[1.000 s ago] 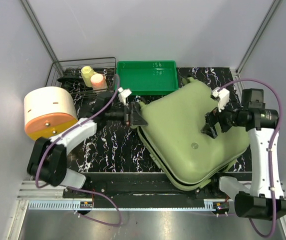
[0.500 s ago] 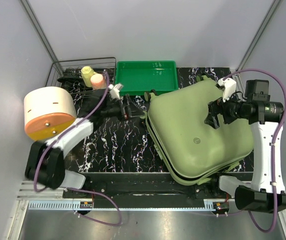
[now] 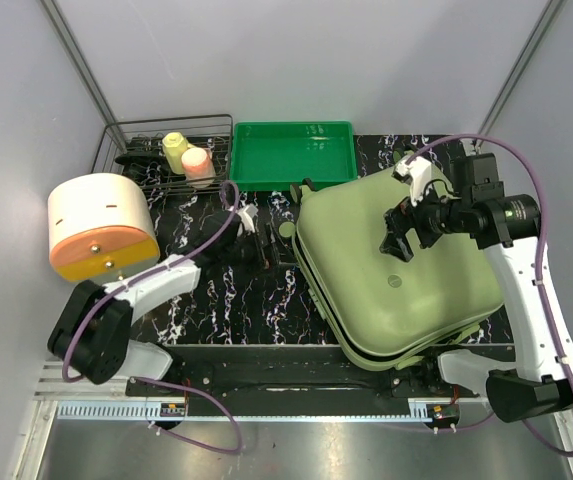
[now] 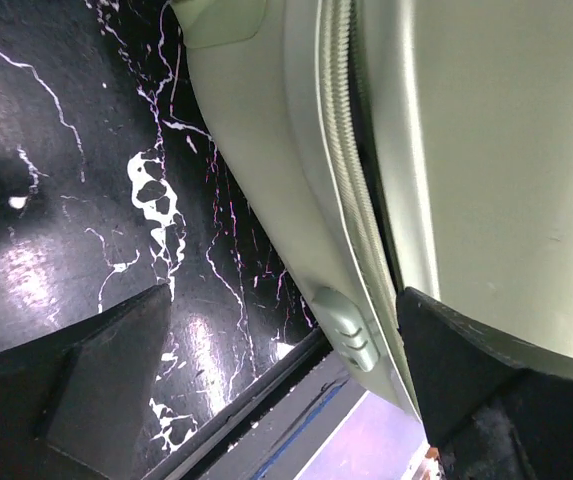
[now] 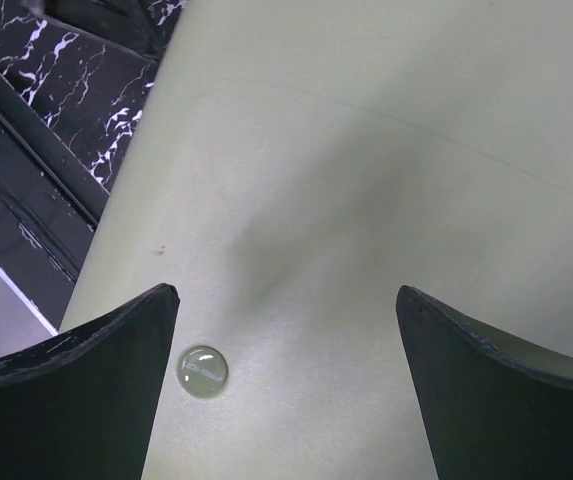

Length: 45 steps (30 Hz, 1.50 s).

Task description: Open, take out, and arrange the luggage

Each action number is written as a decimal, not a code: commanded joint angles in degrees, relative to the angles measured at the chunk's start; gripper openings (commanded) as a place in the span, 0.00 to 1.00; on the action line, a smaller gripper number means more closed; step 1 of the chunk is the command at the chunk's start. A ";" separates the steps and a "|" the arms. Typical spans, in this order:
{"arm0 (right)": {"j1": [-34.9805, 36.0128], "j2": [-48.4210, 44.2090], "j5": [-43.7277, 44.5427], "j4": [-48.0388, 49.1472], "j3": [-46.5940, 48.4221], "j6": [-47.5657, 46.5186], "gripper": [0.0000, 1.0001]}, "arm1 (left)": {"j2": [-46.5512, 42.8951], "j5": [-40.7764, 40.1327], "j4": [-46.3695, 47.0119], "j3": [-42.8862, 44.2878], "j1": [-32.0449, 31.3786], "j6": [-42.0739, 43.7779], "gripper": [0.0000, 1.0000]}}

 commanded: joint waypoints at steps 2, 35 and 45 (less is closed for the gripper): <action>5.70 -3.39 2.33 -1.94 1.22 -4.51 1.00 | 6.07 -2.64 7.24 3.59 -3.44 -1.31 0.98; 11.68 -6.38 5.23 -2.73 -0.45 -12.43 1.00 | 11.09 -0.88 10.84 -1.77 -6.34 -6.04 0.91; 11.60 -7.26 15.42 1.83 -3.09 -6.54 1.00 | 25.75 -0.79 24.73 12.71 -16.36 -19.31 0.93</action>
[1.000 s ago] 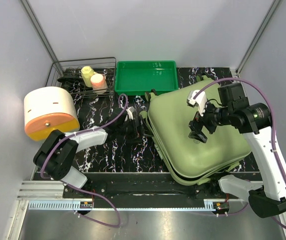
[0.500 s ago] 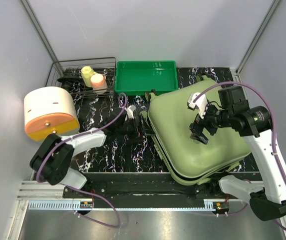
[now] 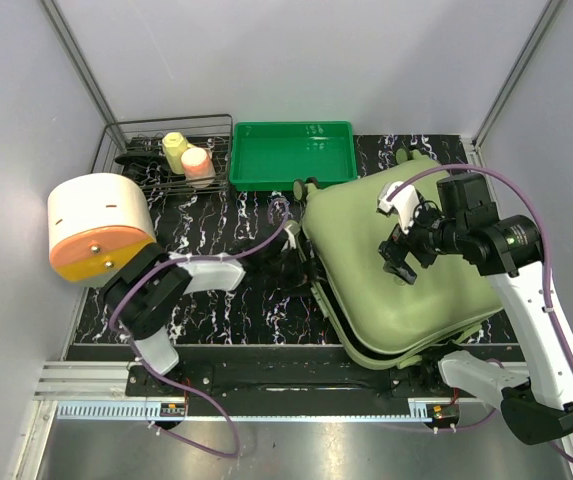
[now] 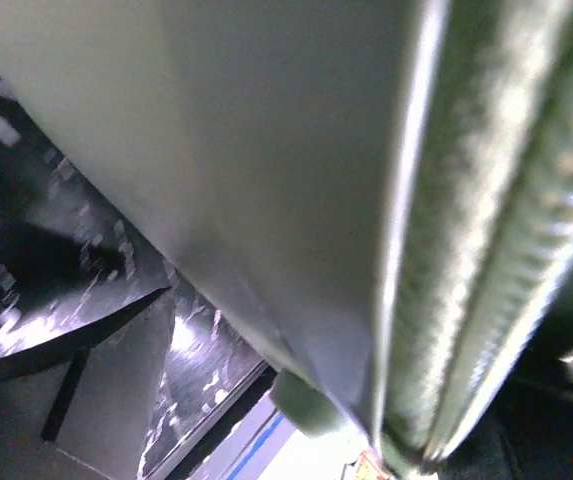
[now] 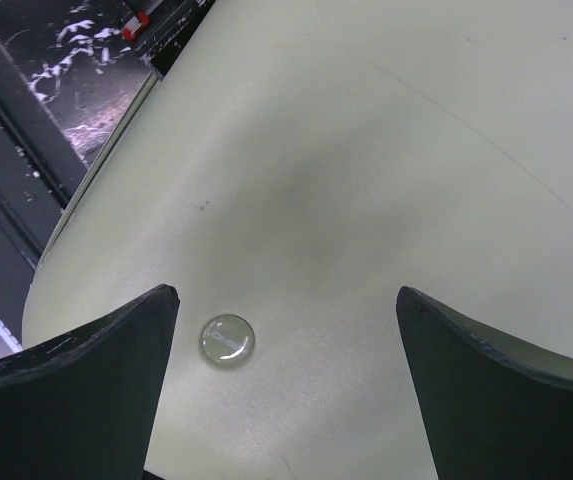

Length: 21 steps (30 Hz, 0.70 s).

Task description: Open, take out, and arrange the luggage

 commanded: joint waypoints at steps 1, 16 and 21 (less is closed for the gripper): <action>0.30 -0.17 8.01 4.35 0.34 3.95 1.00 | 6.12 -1.34 10.51 12.49 -1.89 -6.49 0.92; 0.73 1.15 12.53 12.61 1.13 -3.06 1.00 | 15.27 -1.17 14.10 27.21 -2.59 -10.26 0.99; 3.10 3.87 7.68 13.67 5.52 -5.63 1.00 | 12.46 0.15 13.59 28.79 -3.38 -9.39 0.99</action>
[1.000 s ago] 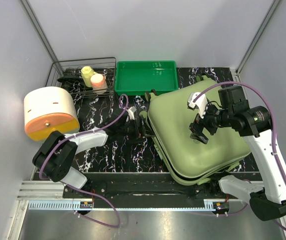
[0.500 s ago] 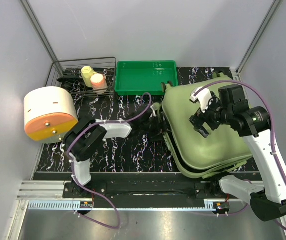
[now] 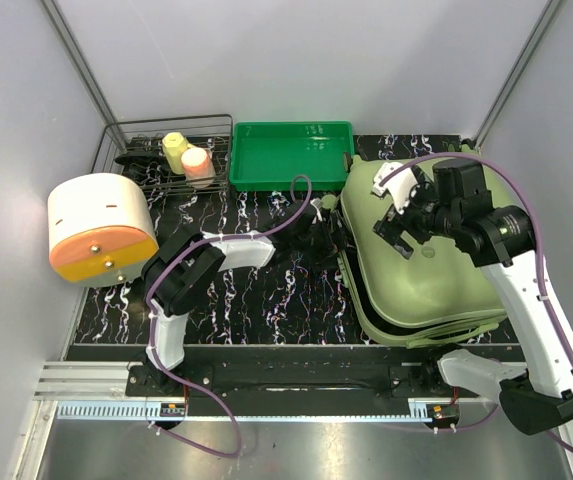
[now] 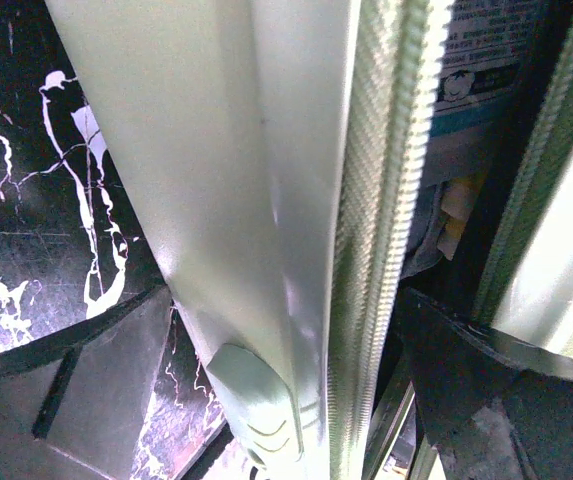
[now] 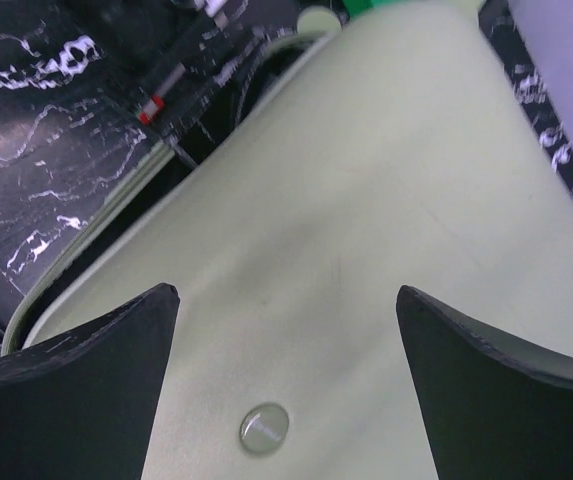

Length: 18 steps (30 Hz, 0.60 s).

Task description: Open, take out, and arrange the luggage

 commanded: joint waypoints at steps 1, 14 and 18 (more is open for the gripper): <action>3.28 1.86 -3.82 4.77 5.09 -3.92 1.00 | -4.31 2.95 11.16 6.52 -1.96 -1.19 0.99; 22.18 6.88 8.04 1.63 13.01 -10.34 1.00 | -12.30 3.65 6.15 11.00 -1.79 2.05 0.99; 22.54 4.68 8.83 -0.40 10.55 -10.60 1.00 | -14.77 4.09 0.97 11.62 -1.61 6.44 0.99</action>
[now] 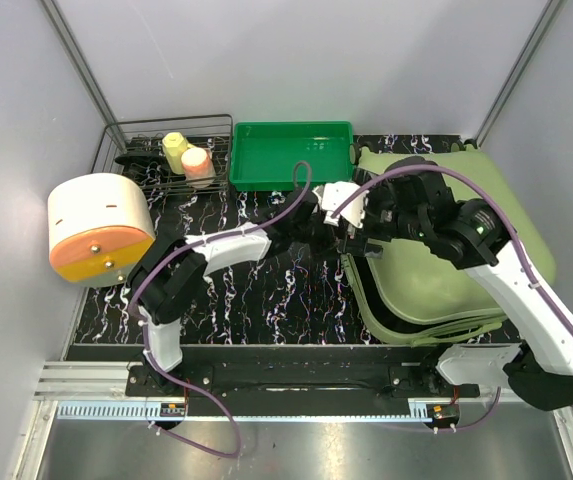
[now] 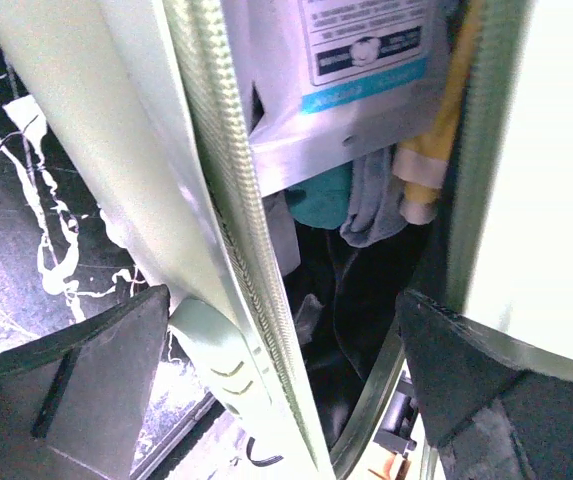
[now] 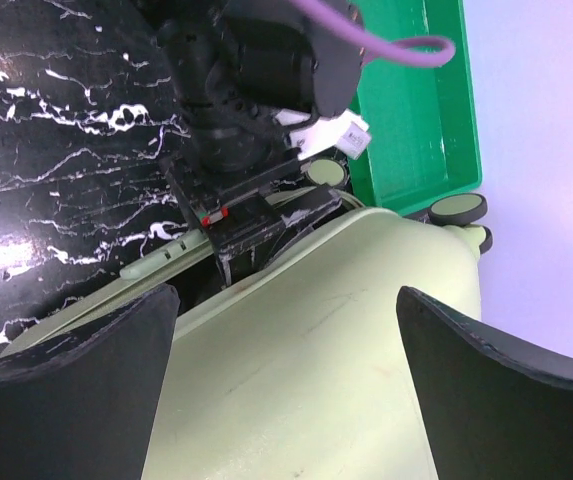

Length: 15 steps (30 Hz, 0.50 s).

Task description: Open, take out, and arrange the luggage

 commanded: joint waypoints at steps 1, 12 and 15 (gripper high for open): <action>0.81 -3.11 3.33 -3.99 -0.25 -1.47 1.00 | -10.35 4.31 10.45 7.14 -1.09 2.63 0.99; 3.70 -4.95 -1.77 -6.63 3.52 -8.31 1.00 | -7.81 6.24 7.72 18.11 -1.17 6.50 0.99; 5.64 -5.74 -1.95 -8.39 2.48 -14.46 0.94 | -5.27 6.86 10.09 21.71 -1.08 6.15 0.99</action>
